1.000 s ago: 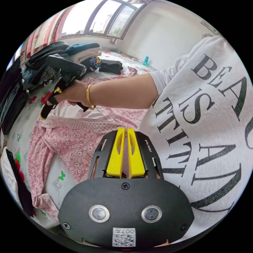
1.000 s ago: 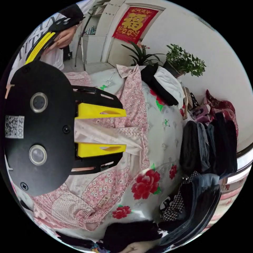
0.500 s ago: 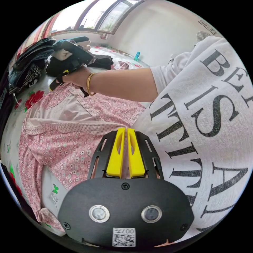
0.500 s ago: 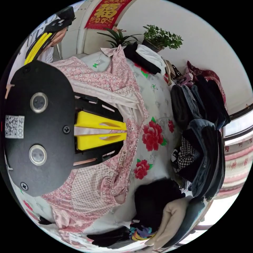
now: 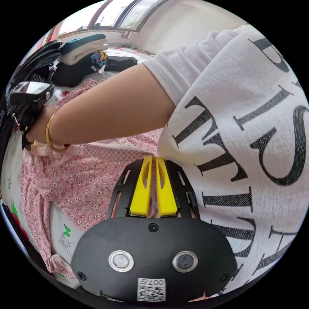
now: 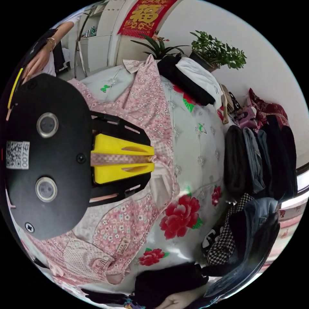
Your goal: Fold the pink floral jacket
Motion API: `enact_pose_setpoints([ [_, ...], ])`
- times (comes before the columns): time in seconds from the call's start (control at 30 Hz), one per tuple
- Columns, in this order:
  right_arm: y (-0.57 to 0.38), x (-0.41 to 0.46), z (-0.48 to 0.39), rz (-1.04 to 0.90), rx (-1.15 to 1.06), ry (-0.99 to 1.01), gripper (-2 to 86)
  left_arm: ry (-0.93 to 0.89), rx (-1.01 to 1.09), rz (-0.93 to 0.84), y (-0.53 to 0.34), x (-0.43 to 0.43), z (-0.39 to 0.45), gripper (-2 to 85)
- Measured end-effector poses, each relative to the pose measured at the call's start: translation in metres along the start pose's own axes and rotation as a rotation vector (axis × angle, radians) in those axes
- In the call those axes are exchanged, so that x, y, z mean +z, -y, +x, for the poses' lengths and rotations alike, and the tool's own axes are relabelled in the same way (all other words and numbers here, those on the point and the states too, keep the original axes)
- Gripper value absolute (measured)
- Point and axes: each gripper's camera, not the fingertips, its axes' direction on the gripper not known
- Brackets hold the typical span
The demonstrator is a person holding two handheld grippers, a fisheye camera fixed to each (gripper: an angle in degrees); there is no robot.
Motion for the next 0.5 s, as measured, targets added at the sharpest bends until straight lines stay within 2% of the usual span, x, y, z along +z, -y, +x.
enact_pose_setpoints([
  [0.07,-0.008,-0.040,0.034,0.110,0.027,0.030,2.5,-0.001,0.004,0.012,0.002,-0.004,0.001,-0.7],
  [0.23,-0.024,-0.099,0.115,0.203,0.098,0.053,1.1,0.004,0.058,0.026,0.020,-0.007,0.005,-0.6],
  [0.4,-0.028,-0.091,0.179,0.150,0.199,-0.044,1.0,-0.038,0.085,-0.024,0.056,0.022,0.002,0.4],
  [0.5,-0.031,-0.050,0.209,0.025,0.267,-0.045,1.4,-0.066,0.069,-0.100,0.070,0.060,-0.007,4.1],
])
